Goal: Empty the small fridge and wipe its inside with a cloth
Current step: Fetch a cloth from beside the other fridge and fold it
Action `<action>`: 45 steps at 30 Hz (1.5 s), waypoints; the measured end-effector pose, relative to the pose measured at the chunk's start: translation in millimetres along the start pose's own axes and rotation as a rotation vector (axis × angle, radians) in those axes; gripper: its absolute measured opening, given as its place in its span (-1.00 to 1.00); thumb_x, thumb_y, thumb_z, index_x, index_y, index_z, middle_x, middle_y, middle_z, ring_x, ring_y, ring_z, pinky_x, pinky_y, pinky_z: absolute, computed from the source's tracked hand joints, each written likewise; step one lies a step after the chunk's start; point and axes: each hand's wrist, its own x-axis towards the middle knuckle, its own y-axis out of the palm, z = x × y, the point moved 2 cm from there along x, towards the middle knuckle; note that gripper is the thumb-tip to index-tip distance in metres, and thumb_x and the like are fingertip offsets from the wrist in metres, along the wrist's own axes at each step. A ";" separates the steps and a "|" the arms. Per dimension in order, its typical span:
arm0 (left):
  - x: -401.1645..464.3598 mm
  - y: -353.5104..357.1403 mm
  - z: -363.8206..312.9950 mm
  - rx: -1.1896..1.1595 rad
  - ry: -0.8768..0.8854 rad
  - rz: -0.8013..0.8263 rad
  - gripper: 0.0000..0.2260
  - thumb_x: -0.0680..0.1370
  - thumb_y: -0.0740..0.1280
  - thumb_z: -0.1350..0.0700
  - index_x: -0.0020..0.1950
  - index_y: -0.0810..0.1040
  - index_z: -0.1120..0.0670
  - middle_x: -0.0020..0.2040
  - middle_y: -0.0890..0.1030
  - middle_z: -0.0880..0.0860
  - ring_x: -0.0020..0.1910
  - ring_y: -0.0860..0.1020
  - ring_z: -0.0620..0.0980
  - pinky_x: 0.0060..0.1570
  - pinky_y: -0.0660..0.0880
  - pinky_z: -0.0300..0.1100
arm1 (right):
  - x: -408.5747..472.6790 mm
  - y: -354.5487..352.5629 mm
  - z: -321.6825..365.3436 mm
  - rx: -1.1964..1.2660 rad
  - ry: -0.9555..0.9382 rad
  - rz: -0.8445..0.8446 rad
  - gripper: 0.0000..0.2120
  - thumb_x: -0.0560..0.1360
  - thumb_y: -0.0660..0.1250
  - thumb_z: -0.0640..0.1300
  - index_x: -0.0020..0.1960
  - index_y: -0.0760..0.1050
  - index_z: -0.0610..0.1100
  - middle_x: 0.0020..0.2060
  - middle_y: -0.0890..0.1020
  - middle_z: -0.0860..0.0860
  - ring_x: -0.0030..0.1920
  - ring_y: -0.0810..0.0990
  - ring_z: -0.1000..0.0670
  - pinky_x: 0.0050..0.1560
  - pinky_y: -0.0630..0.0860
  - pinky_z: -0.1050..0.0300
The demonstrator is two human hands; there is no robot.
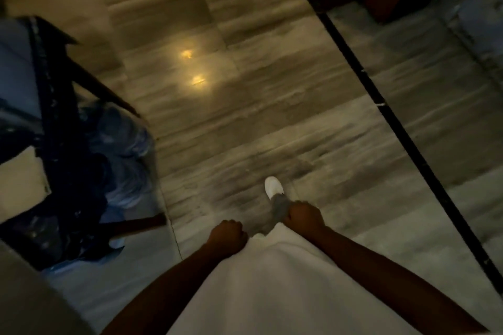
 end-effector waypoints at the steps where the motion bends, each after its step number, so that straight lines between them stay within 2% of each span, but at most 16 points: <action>1: -3.9 -6.1 -6.3 -0.033 0.003 -0.002 -0.64 0.72 0.14 -0.02 0.19 0.55 0.24 0.23 0.60 0.25 0.24 0.56 0.22 0.19 0.50 -0.04 | 0.9 -5.7 -1.1 -0.028 -0.012 -0.021 -0.63 0.63 0.18 0.09 0.20 0.61 -0.13 0.15 0.67 -0.11 0.15 0.64 -0.12 0.11 0.52 0.08; 3: 13.2 -29.8 -6.7 -0.114 -0.078 -0.047 -0.66 0.72 0.14 -0.01 0.15 0.55 0.23 0.21 0.60 0.24 0.23 0.57 0.20 0.17 0.50 -0.04 | 41.3 -40.5 17.8 -0.146 -0.091 -0.007 -0.66 0.61 0.19 0.06 0.11 0.62 -0.14 0.09 0.68 -0.10 0.10 0.64 -0.12 0.04 0.53 0.08; 5: 15.8 -50.6 -7.3 -0.198 -0.139 -0.102 -0.69 0.72 0.15 -0.03 0.09 0.55 0.18 0.19 0.62 0.22 0.22 0.58 0.19 0.15 0.49 -0.06 | 54.7 -58.2 30.0 -0.193 -0.130 0.026 -0.67 0.59 0.21 0.07 0.11 0.61 -0.14 0.10 0.65 -0.10 0.12 0.62 -0.13 0.04 0.52 0.08; 9: 29.9 -103.0 4.0 -0.392 -0.307 -0.257 -0.67 0.70 0.18 -0.04 0.13 0.60 0.18 0.17 0.64 0.21 0.19 0.60 0.19 0.19 0.52 -0.04 | 97.8 -96.7 69.4 -0.306 -0.285 0.073 -0.71 0.57 0.24 0.04 0.08 0.59 -0.14 0.09 0.66 -0.13 0.11 0.63 -0.16 0.05 0.52 0.06; 12: 32.7 -124.9 6.7 -0.502 -0.333 -0.329 -0.71 0.68 0.20 -0.01 0.11 0.61 0.16 0.13 0.66 0.20 0.13 0.62 0.18 0.16 0.55 -0.02 | 116.8 -111.2 96.5 -0.383 -0.338 0.134 -0.71 0.55 0.24 0.05 0.07 0.59 -0.12 0.09 0.66 -0.14 0.11 0.63 -0.17 0.07 0.53 0.05; 17: 34.9 -126.1 46.6 -0.680 -0.464 -0.278 -0.67 0.71 0.19 -0.01 0.26 0.58 0.18 0.21 0.65 0.18 0.20 0.62 0.13 0.23 0.52 -0.05 | 165.3 -114.2 168.6 -0.584 -0.483 0.279 -0.71 0.59 0.21 0.04 0.07 0.58 -0.14 0.10 0.65 -0.16 0.12 0.62 -0.17 0.04 0.51 0.06; 21: 36.9 -136.4 77.9 -0.760 -0.505 -0.261 -0.65 0.72 0.16 -0.02 0.25 0.58 0.20 0.24 0.63 0.20 0.24 0.60 0.14 0.29 0.51 -0.02 | 186.0 -113.8 216.3 -0.645 -0.537 0.277 -0.69 0.59 0.21 0.05 0.09 0.58 -0.15 0.10 0.65 -0.16 0.12 0.62 -0.17 0.07 0.53 0.05; 23: 41.8 -154.0 125.8 -0.800 -0.538 -0.279 -0.66 0.72 0.16 -0.03 0.25 0.58 0.18 0.24 0.63 0.18 0.25 0.60 0.13 0.28 0.50 -0.03 | 201.9 -103.6 275.7 -0.706 -0.605 0.261 -0.68 0.59 0.21 0.07 0.08 0.57 -0.15 0.09 0.64 -0.16 0.11 0.62 -0.17 0.05 0.52 0.05; 25: 41.9 -165.3 147.0 -0.824 -0.529 -0.287 -0.66 0.71 0.17 -0.04 0.25 0.58 0.17 0.24 0.63 0.17 0.25 0.59 0.12 0.27 0.49 -0.05 | 206.1 -100.9 301.2 -0.738 -0.647 0.254 -0.68 0.59 0.20 0.06 0.09 0.56 -0.16 0.10 0.63 -0.16 0.11 0.60 -0.17 0.03 0.51 0.06; 28: 32.5 -176.0 182.8 -0.893 -0.560 -0.281 -0.68 0.70 0.20 -0.04 0.17 0.59 0.18 0.16 0.64 0.17 0.18 0.61 0.12 0.21 0.51 -0.03 | 208.4 -91.8 355.0 -0.788 -0.694 0.250 -0.67 0.58 0.20 0.08 0.08 0.56 -0.16 0.08 0.63 -0.17 0.09 0.61 -0.18 0.01 0.51 0.08; 30: 25.0 -177.9 203.3 -0.943 -0.569 -0.303 -0.72 0.71 0.19 -0.02 0.01 0.56 0.14 0.01 0.61 0.14 0.10 0.61 0.12 0.14 0.52 -0.02 | 209.9 -87.1 387.9 -0.806 -0.723 0.268 -0.66 0.58 0.20 0.08 0.08 0.56 -0.16 0.09 0.62 -0.17 0.08 0.62 -0.18 0.01 0.51 0.08; 32: 23.4 -174.1 230.4 -1.042 -0.617 -0.340 -0.67 0.72 0.17 0.00 -0.22 0.41 0.07 -0.18 0.50 0.03 -0.02 0.56 0.07 0.03 0.49 -0.04 | 217.1 -80.2 434.8 -0.829 -0.783 0.299 -0.66 0.58 0.19 0.06 0.08 0.55 -0.19 0.08 0.61 -0.19 0.07 0.61 -0.19 -0.06 0.46 0.10; 34: 20.3 -174.7 236.7 -1.096 -0.654 -0.345 -0.64 0.72 0.17 0.01 -0.29 0.33 0.01 -0.25 0.43 -0.05 -0.07 0.51 0.01 -0.06 0.41 -0.13 | 218.0 -79.2 458.5 -0.853 -0.800 0.307 -0.65 0.59 0.20 0.08 0.08 0.54 -0.19 0.07 0.60 -0.18 0.06 0.60 -0.18 -0.11 0.37 0.13; 36: 20.0 -178.0 245.7 -1.167 -0.679 -0.354 -0.63 0.71 0.18 0.01 -0.30 0.31 0.00 -0.27 0.41 -0.08 -0.09 0.50 -0.01 -0.10 0.37 -0.18 | 222.2 -72.6 485.0 -0.867 -0.829 0.325 -0.64 0.58 0.22 0.11 0.11 0.55 -0.17 0.09 0.59 -0.17 0.09 0.59 -0.17 -0.08 0.43 0.11; 40: 21.1 -178.2 254.1 -1.294 -0.764 -0.338 -0.63 0.71 0.19 0.01 -0.31 0.31 0.01 -0.28 0.41 -0.07 -0.14 0.48 -0.03 -0.11 0.35 -0.19 | 224.9 -57.1 534.6 -0.967 -0.933 0.398 -0.63 0.59 0.23 0.08 0.25 0.53 -0.13 0.19 0.60 -0.18 0.19 0.58 -0.19 0.17 0.50 0.00; 45: 22.8 -195.6 262.6 -1.512 -0.893 -0.384 -0.67 0.69 0.20 -0.03 -0.26 0.37 0.01 -0.14 0.51 0.01 -0.06 0.52 0.02 -0.05 0.41 -0.18 | 246.4 -43.9 590.2 -1.176 -1.059 0.412 -0.56 0.57 0.20 0.10 0.30 0.50 -0.16 0.22 0.60 -0.18 0.21 0.57 -0.20 0.23 0.51 -0.03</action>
